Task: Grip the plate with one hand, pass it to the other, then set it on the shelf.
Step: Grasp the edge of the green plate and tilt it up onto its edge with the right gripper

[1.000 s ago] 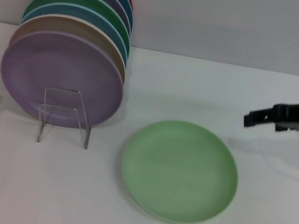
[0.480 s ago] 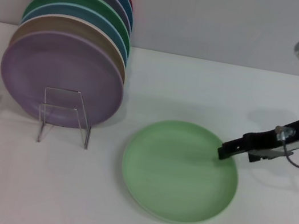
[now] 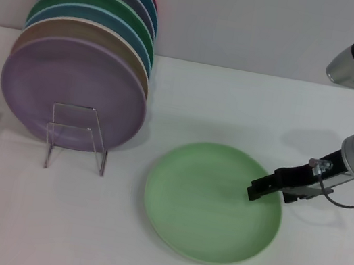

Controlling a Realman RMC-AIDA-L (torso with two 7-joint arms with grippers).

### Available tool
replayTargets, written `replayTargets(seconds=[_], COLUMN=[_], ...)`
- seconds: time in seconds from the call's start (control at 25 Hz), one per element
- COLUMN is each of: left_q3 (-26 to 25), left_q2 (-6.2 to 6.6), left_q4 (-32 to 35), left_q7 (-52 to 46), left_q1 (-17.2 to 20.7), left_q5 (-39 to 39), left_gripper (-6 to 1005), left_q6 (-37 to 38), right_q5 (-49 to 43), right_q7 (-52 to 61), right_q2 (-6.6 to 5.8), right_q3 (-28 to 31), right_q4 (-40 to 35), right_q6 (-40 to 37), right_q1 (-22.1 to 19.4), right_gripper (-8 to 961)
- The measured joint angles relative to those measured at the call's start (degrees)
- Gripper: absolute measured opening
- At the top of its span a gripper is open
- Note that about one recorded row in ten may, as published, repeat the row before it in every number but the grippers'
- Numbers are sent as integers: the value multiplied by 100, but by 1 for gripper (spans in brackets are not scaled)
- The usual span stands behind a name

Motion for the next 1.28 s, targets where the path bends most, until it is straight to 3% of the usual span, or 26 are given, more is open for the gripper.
replayTargets(seconds=[0.72,1.16,1.28], left_q3=[0,0,0], left_q2=[0,0,1], left_q4=[-21,-5,5], left_q7=[37,37,37], left_q1=[19,20,10], left_q5=[0,0,0], left_gripper=[807,807,807], left_q6=[-5,-5,-5], right_q5=[-6,-173,-177], right_q7=[49,155,158], right_q2=[-4,4,6], right_q3=[-244,-304,-314], right_q4=[-287,-386,-390], right_q6=[-190,-280,-286], right_q1=[31,93,93], right_gripper=[827,780,712])
